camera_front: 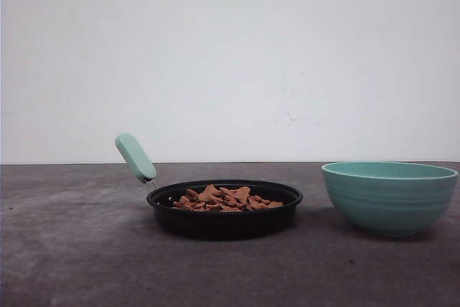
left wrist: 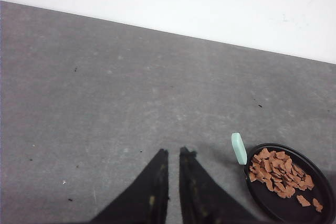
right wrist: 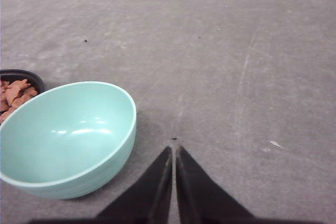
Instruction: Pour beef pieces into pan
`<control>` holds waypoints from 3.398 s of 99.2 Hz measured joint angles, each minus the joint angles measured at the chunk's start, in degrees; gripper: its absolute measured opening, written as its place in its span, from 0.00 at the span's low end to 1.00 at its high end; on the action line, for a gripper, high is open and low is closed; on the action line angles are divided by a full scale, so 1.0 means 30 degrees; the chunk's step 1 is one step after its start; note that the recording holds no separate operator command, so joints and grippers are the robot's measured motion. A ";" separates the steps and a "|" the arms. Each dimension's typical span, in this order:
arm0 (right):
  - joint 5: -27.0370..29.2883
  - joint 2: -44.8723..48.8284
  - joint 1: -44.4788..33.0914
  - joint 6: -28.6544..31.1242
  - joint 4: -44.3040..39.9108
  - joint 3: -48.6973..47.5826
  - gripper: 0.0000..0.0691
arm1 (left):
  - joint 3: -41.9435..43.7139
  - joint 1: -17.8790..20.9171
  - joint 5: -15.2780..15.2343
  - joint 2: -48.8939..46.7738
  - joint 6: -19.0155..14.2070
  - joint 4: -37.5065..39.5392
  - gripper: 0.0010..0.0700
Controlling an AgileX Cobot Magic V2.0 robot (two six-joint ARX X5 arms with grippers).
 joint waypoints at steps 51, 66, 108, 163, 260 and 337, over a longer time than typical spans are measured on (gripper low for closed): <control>0.0015 0.0000 0.0022 0.0000 0.0007 -0.0007 0.02 | 0.0000 0.0000 0.0000 0.0000 0.0000 0.0000 0.00; 0.0015 0.0000 0.0022 0.0000 0.0007 -0.0007 0.02 | 0.0000 0.0000 0.0007 0.0000 0.0000 0.0000 0.00; 0.0015 0.0000 0.0022 0.0000 0.0007 -0.0007 0.02 | 0.0000 0.0000 -0.0277 -0.0109 0.0284 -0.0022 0.00; 0.0029 0.0000 0.0022 -0.0007 0.0015 -0.0007 0.02 | -1.3602 0.4044 -0.0160 -0.5450 0.3861 1.4076 0.00; 0.0080 -0.0007 0.0022 -0.0007 0.0707 -0.0022 0.02 | -1.6138 0.6499 0.3461 -0.5515 0.4932 1.3668 0.00; 0.0080 -0.0007 0.0022 -0.0007 0.0707 -0.0022 0.02 | -1.6138 0.6499 0.3461 -0.5515 0.4925 1.3668 0.00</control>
